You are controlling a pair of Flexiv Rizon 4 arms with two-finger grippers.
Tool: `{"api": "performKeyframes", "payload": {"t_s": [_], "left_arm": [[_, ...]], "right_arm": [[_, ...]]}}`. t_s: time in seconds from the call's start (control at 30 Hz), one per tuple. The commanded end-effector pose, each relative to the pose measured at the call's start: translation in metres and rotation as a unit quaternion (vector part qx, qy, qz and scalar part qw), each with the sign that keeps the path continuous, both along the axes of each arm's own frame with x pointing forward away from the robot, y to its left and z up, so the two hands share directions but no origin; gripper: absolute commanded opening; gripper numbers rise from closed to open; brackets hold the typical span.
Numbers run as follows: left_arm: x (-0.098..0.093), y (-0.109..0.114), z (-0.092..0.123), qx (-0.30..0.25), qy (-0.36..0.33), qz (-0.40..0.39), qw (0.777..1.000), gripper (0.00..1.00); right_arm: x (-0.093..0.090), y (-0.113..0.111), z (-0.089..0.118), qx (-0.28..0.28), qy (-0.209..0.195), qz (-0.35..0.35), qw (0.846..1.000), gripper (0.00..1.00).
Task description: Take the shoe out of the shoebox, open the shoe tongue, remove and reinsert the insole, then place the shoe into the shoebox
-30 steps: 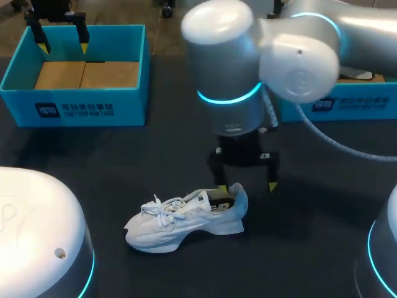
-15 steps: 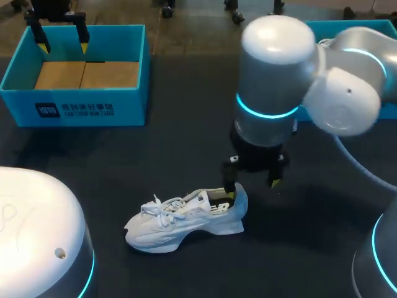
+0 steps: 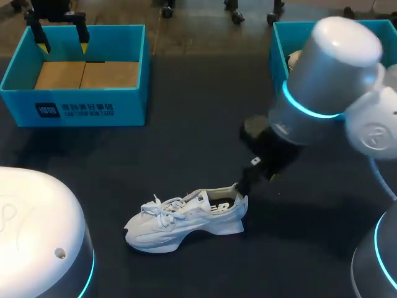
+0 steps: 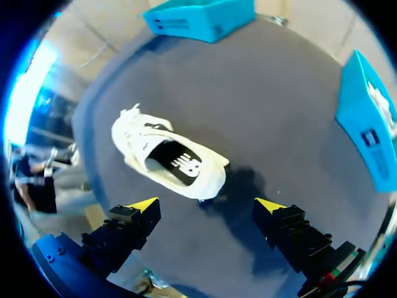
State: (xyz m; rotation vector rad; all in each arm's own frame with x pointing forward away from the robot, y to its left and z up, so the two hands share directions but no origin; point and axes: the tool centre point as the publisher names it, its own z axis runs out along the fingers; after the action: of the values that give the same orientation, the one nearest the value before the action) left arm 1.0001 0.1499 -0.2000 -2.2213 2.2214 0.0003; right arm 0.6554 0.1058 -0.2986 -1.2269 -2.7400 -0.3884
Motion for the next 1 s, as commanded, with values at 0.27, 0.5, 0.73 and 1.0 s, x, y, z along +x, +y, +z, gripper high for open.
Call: {"api": "performKeyframes", "payload": {"t_s": [0.27, 0.5, 0.73, 1.0], "left_arm": [[0.0, 0.0, 0.0, 0.0, 0.0, 0.0, 1.0, 1.0], [0.0, 0.0, 0.0, 0.0, 0.0, 0.0, 1.0, 1.0], [0.0, 0.0, 0.0, 0.0, 0.0, 0.0, 1.0, 1.0], [0.0, 0.0, 0.0, 0.0, 0.0, 0.0, 1.0, 1.0]], "right_arm": [[-0.006, -0.02, 0.002, 0.22, -0.014, 0.18, 0.959, 1.0], [-0.003, -0.029, -0.008, 0.218, -0.048, 0.18, 0.958, 1.0], [-0.009, -0.044, -0.04, 0.192, -0.119, 0.153, 0.962, 1.0], [-0.009, -0.044, -0.04, 0.192, -0.119, 0.153, 0.962, 1.0]]}}
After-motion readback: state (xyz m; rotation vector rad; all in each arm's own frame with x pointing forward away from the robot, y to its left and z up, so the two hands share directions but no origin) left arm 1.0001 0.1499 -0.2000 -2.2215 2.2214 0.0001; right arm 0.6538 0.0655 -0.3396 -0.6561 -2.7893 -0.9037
